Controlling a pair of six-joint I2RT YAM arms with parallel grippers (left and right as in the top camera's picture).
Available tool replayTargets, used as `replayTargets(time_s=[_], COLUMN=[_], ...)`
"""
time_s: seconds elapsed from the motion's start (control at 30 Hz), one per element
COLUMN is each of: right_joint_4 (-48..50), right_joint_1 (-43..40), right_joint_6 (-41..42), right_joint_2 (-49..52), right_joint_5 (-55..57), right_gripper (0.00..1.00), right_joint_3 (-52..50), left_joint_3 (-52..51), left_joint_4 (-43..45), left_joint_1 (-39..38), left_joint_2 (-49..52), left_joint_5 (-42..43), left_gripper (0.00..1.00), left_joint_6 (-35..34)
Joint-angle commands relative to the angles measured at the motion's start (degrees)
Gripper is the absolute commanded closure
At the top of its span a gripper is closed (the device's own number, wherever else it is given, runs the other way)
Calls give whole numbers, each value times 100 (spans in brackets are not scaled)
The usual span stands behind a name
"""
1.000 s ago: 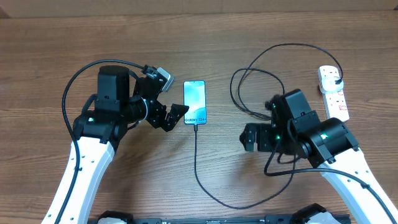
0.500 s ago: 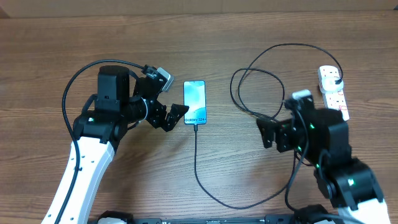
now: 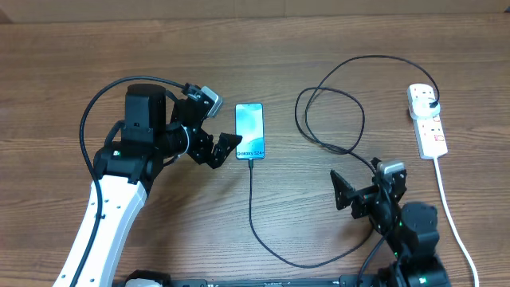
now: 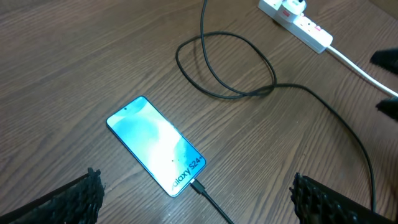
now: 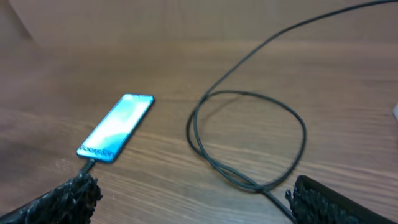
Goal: Plug charger to phone and switch on socket
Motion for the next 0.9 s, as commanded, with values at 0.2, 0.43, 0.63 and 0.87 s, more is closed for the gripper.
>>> replayTargets(time_s=[0.2,0.43,0.63,0.87], right_joint_4=[586,890,713,717], right_joint_1=[-28,-42,-52,-52], right_joint_6=[348,352,603,588], right_joint_2=[-1163,-1738,-1738,-1738], right_joint_5=[129,533,734,763], right_gripper=[0,0,0,0], right_joint_3=[-817,-916,-918,-918], left_joint_3=[2,2,2,2], left_joint_4=[17,17,15,17], left_joint_1=[-26,-26,-26,-26], left_joint_2=[22,22,22,22], left_joint_5=[85,85,83,85], left_gripper=[0,1,0,0], left_joint_6=[170,170,170,170])
